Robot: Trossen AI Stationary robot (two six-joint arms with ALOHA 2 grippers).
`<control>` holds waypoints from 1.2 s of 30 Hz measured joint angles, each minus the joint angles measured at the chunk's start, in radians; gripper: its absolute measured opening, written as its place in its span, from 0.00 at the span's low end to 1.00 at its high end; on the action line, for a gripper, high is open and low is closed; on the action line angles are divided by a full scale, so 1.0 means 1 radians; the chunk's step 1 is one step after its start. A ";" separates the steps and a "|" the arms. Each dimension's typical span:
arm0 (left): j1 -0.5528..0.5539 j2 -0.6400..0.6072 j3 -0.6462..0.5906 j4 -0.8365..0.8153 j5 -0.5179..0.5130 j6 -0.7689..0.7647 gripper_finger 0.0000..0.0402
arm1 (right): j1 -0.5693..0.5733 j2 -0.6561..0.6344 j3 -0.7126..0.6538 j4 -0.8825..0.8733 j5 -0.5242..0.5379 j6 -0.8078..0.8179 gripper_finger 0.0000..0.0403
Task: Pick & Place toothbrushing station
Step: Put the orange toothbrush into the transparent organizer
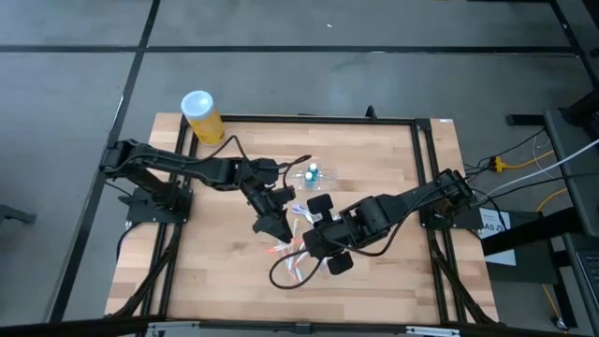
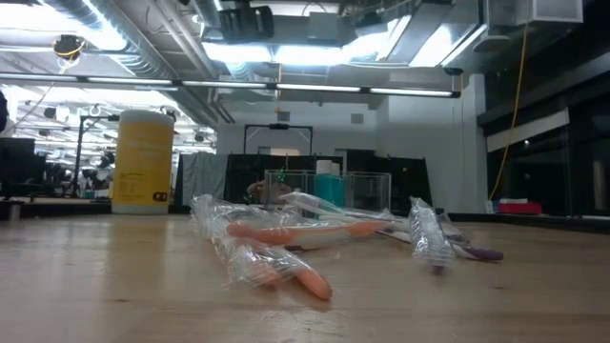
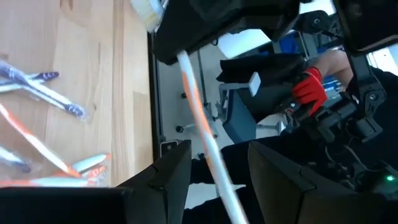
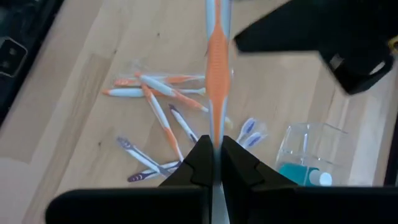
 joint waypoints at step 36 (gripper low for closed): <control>0.002 0.008 0.000 0.031 0.003 -0.016 0.21 | -0.012 0.000 0.002 0.042 0.034 -0.023 0.04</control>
